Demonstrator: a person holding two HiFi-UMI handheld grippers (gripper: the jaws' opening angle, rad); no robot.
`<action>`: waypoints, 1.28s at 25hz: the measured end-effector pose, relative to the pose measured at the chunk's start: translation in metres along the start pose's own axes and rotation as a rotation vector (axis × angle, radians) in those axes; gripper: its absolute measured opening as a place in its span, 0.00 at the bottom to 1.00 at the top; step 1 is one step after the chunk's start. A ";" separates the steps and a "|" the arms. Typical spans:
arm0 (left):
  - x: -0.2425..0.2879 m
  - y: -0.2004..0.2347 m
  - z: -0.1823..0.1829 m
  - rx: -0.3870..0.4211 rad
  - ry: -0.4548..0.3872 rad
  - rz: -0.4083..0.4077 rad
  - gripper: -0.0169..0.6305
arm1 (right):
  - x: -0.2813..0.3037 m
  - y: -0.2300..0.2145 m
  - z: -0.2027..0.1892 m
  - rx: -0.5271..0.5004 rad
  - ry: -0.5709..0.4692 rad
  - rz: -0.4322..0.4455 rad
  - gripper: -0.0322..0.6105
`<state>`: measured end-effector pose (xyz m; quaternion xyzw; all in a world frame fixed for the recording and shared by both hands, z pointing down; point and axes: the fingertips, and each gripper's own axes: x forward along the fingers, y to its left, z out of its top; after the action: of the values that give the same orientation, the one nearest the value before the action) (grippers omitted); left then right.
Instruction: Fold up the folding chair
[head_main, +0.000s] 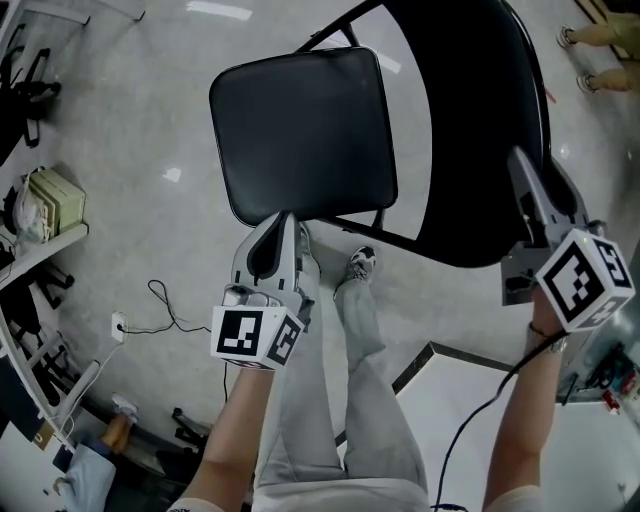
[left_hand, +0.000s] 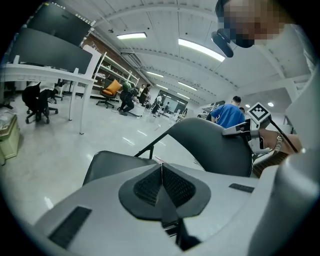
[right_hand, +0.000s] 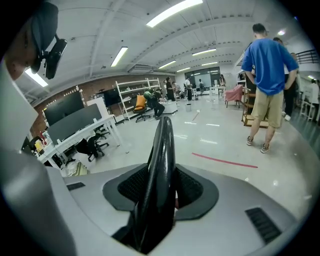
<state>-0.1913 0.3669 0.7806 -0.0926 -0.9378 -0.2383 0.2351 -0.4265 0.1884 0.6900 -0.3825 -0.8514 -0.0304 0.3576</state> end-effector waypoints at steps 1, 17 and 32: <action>0.001 0.005 -0.006 -0.001 0.003 0.007 0.05 | 0.000 -0.002 -0.002 0.003 0.004 0.003 0.30; 0.036 0.121 -0.026 -0.073 0.097 0.015 0.05 | 0.003 0.001 0.000 0.075 0.007 -0.024 0.27; 0.086 0.269 -0.132 -0.381 0.382 0.018 0.43 | 0.008 0.004 -0.001 -0.013 0.047 -0.138 0.27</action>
<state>-0.1368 0.5416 1.0332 -0.0968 -0.8137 -0.4217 0.3881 -0.4269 0.1961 0.6949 -0.3246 -0.8669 -0.0693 0.3720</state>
